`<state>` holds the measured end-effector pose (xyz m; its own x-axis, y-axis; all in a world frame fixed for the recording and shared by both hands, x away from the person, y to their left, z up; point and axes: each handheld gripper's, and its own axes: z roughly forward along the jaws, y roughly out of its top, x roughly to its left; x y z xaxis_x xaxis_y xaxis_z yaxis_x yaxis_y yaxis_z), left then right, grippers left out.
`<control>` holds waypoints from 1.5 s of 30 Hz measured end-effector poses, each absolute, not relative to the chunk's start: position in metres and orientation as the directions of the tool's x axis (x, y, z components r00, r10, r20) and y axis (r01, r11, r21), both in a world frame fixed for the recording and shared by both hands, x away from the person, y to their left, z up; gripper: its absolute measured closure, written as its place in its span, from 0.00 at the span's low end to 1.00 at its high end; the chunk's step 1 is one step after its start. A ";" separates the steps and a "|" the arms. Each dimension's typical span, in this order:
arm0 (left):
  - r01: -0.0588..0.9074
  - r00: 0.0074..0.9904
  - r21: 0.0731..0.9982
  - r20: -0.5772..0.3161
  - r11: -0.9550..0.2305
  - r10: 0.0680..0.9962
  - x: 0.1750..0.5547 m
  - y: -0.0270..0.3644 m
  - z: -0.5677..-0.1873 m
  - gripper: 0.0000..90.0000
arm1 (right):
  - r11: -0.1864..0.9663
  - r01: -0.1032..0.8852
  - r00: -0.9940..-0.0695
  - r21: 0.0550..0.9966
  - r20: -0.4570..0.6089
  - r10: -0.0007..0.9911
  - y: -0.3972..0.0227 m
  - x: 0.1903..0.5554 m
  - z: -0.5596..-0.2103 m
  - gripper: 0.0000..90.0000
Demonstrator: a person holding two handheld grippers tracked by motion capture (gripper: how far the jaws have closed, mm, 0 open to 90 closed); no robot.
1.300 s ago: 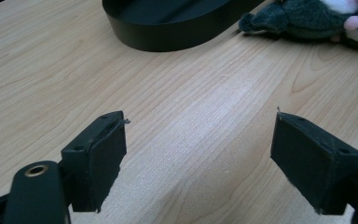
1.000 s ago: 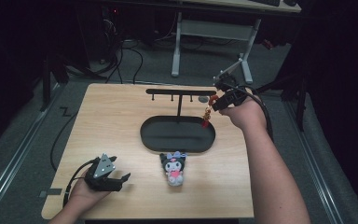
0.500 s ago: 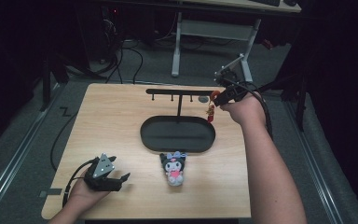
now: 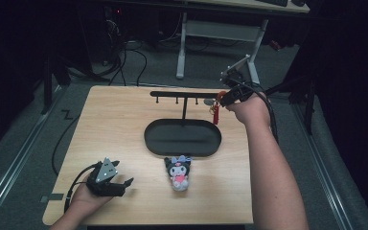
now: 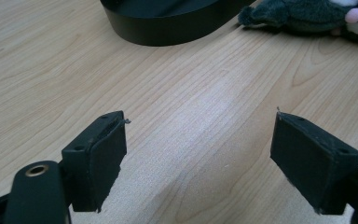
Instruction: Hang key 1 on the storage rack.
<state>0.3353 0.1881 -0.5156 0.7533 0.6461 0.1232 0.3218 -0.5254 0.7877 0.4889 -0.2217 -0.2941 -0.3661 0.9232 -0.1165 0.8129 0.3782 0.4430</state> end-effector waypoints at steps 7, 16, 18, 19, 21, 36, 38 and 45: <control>0.322 0.752 0.788 0.124 -0.525 0.648 0.335 0.189 -0.516 0.21 | 0.365 0.825 -0.349 0.431 -0.118 0.930 -0.226 0.495 -0.305 0.76; 0.325 0.756 0.782 0.124 -0.532 0.643 0.335 0.188 -0.516 0.21 | 0.338 0.844 -0.324 0.418 -0.105 0.940 -0.236 0.497 -0.322 0.76; 0.327 0.757 0.779 0.124 -0.536 0.642 0.335 0.188 -0.516 0.21 | 0.334 0.846 -0.322 0.415 -0.101 0.941 -0.237 0.497 -0.325 0.76; 0.327 0.757 0.778 0.123 -0.536 0.641 0.335 0.188 -0.516 0.21 | 0.333 0.849 -0.323 0.411 -0.097 0.941 -0.237 0.497 -0.327 0.76; 0.326 0.758 0.778 0.124 -0.537 0.640 0.335 0.187 -0.517 0.21 | 0.333 0.850 -0.324 0.408 -0.095 0.941 -0.237 0.498 -0.330 0.76; 0.325 0.760 0.777 0.125 -0.539 0.638 0.335 0.187 -0.518 0.21 | 0.322 0.857 -0.334 0.402 -0.043 0.942 -0.236 0.501 -0.362 0.65; 0.325 0.760 0.777 0.124 -0.539 0.637 0.335 0.187 -0.518 0.21 | 0.307 0.859 -0.321 0.410 -0.037 0.947 -0.235 0.501 -0.369 0.58; 0.344 0.764 0.774 0.097 -0.531 0.637 0.336 0.187 -0.518 0.22 | 0.264 0.841 -0.299 0.473 0.001 0.954 -0.247 0.474 -0.396 0.44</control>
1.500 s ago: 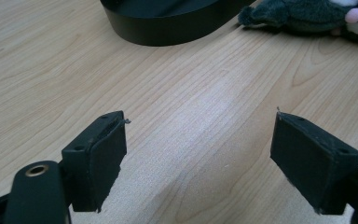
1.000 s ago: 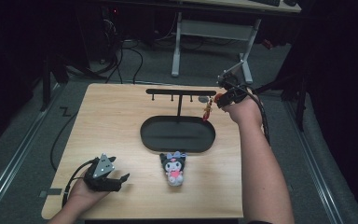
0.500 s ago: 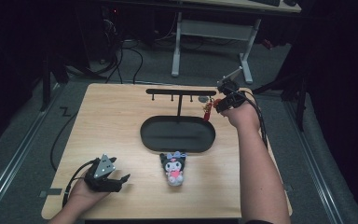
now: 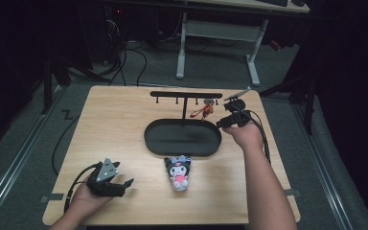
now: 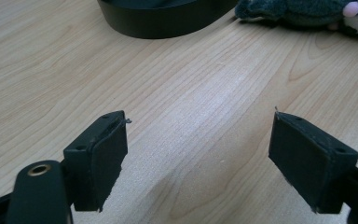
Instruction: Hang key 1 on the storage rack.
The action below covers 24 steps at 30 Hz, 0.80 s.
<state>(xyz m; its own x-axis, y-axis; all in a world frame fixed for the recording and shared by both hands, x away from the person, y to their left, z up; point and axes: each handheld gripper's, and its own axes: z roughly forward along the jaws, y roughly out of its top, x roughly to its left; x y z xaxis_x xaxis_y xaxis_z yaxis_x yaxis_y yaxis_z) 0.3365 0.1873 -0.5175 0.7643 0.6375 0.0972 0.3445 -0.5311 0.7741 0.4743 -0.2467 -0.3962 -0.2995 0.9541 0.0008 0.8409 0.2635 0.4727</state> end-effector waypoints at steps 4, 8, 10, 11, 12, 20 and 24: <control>0.347 0.769 0.776 0.085 -0.526 0.633 0.336 0.185 -0.517 0.24 | 0.270 0.788 -0.320 0.553 -0.007 0.947 -0.249 0.443 -0.416 0.41; 0.354 0.776 0.773 0.072 -0.526 0.627 0.336 0.181 -0.517 0.27 | 0.297 0.700 -0.367 0.650 -0.030 0.930 -0.246 0.400 -0.446 0.40; 0.363 0.781 0.769 0.058 -0.527 0.622 0.336 0.179 -0.518 0.28 | 0.282 0.657 -0.381 0.699 -0.015 0.924 -0.245 0.373 -0.464 0.40; 0.365 0.782 0.770 0.052 -0.523 0.622 0.335 0.178 -0.519 0.29 | 0.281 0.634 -0.389 0.720 -0.016 0.921 -0.246 0.364 -0.470 0.40; 0.364 0.782 0.772 0.049 -0.521 0.621 0.335 0.176 -0.520 0.30 | 0.266 0.621 -0.391 0.737 -0.003 0.920 -0.246 0.354 -0.477 0.39; 0.379 0.760 0.785 0.039 -0.491 0.649 0.329 0.167 -0.519 0.41 | 0.192 0.458 -0.371 0.868 -0.010 0.929 -0.254 0.289 -0.508 0.39; 0.411 0.732 0.789 0.012 -0.456 0.681 0.327 0.162 -0.517 0.45 | 0.203 0.483 -0.421 0.852 0.022 0.907 -0.252 0.286 -0.510 0.33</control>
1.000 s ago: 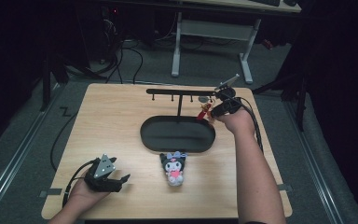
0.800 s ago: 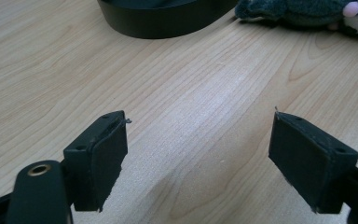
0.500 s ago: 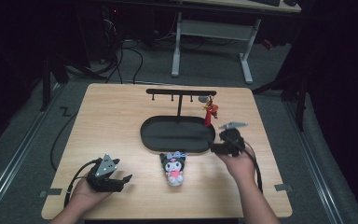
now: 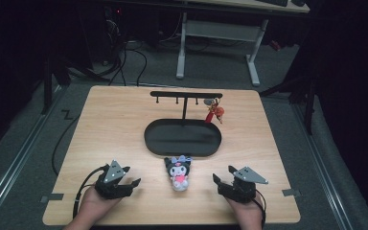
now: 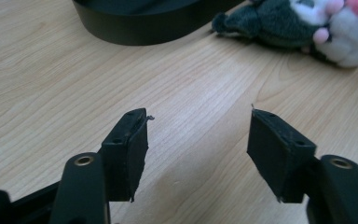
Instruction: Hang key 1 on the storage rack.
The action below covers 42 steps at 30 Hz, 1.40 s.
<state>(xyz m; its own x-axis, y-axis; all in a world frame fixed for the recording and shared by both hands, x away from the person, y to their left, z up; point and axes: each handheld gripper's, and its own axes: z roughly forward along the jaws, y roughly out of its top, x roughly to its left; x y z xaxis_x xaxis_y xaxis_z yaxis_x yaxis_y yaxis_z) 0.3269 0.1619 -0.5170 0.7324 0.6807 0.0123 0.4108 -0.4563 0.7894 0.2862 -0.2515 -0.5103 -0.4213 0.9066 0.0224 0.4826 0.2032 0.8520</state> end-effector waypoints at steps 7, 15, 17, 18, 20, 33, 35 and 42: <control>0.414 0.726 0.794 0.007 -0.445 0.688 0.324 0.141 -0.514 0.62 | 0.177 0.430 -0.404 0.885 0.014 0.915 -0.257 0.277 -0.514 0.36; 0.454 0.707 0.745 0.031 -0.488 0.706 0.334 0.090 -0.516 0.97 | 0.154 0.393 -0.435 0.907 0.036 0.900 -0.254 0.270 -0.511 0.38; 0.463 0.710 0.728 0.038 -0.506 0.703 0.340 0.075 -0.519 0.97 | 0.144 0.390 -0.437 0.910 0.045 0.898 -0.254 0.269 -0.510 0.38; 0.466 0.713 0.724 0.033 -0.508 0.701 0.343 0.069 -0.519 0.96 | 0.140 0.389 -0.437 0.910 0.049 0.898 -0.254 0.269 -0.509 0.38; 0.474 0.723 0.713 0.019 -0.516 0.690 0.349 0.059 -0.520 0.96 | 0.132 0.391 -0.441 0.911 0.060 0.896 -0.255 0.268 -0.509 0.38; 0.379 0.838 0.704 0.014 -0.601 0.545 0.332 -0.020 -0.514 0.97 | 0.062 0.421 -0.387 0.905 0.118 0.914 -0.277 0.272 -0.513 0.40; 0.364 0.851 0.705 0.013 -0.608 0.525 0.330 -0.032 -0.514 0.97 | 0.053 0.419 -0.374 0.907 0.119 0.920 -0.280 0.271 -0.513 0.40; 0.361 0.853 0.733 -0.009 -0.577 0.523 0.327 -0.037 -0.516 0.72 | 0.039 0.405 -0.329 0.913 0.106 0.938 -0.289 0.271 -0.509 0.38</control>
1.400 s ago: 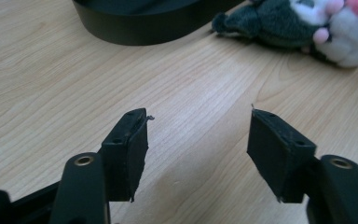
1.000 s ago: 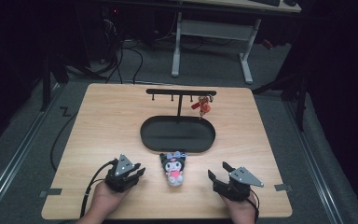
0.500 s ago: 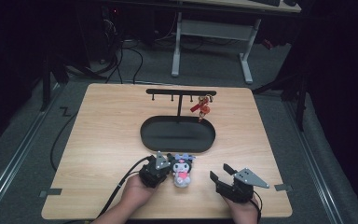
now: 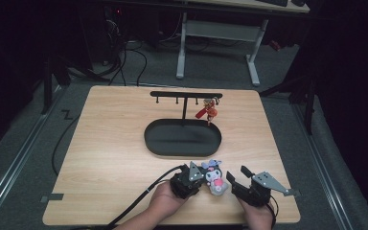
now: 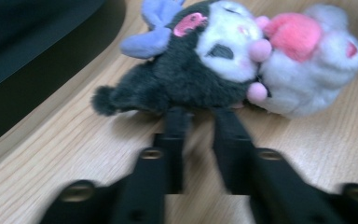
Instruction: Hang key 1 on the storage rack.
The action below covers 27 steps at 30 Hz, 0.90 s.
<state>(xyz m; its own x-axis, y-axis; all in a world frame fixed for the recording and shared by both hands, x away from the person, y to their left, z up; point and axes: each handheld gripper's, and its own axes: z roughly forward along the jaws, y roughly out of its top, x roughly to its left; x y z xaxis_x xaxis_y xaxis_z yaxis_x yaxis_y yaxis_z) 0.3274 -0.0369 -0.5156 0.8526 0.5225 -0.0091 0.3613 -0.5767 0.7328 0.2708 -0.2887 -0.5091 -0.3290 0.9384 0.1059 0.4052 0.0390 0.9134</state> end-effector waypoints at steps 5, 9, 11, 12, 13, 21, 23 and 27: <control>0.396 0.783 0.766 0.005 -0.506 0.621 0.335 0.021 -0.511 0.48 | 0.032 0.407 -0.318 0.913 0.109 0.942 -0.288 0.271 -0.507 0.34; 0.419 0.707 0.778 0.044 -0.468 0.706 0.343 0.091 -0.508 0.43 | 0.036 0.432 -0.321 0.901 0.116 0.940 -0.287 0.273 -0.507 0.34; 0.439 0.672 0.772 0.058 -0.460 0.738 0.348 0.122 -0.507 0.39 | 0.041 0.448 -0.317 0.893 0.115 0.942 -0.287 0.275 -0.509 0.32; 0.447 0.646 0.768 0.078 -0.459 0.759 0.351 0.144 -0.506 0.38 | 0.043 0.454 -0.317 0.890 0.116 0.941 -0.287 0.276 -0.509 0.32; 0.451 0.628 0.769 0.089 -0.454 0.773 0.353 0.157 -0.506 0.36 | 0.054 0.463 -0.315 0.885 0.108 0.943 -0.287 0.277 -0.510 0.31; 0.521 0.522 0.781 0.027 -0.345 0.852 0.348 0.234 -0.521 0.27 | 0.119 0.489 -0.284 0.864 0.028 0.958 -0.285 0.283 -0.511 0.27; 0.508 0.522 0.792 0.031 -0.339 0.852 0.347 0.235 -0.519 0.28 | 0.134 0.484 -0.276 0.865 0.006 0.961 -0.285 0.283 -0.511 0.26; 0.479 0.546 0.798 0.055 -0.366 0.836 0.348 0.231 -0.518 0.26 | 0.202 0.529 -0.272 0.824 -0.061 0.960 -0.285 0.286 -0.510 0.23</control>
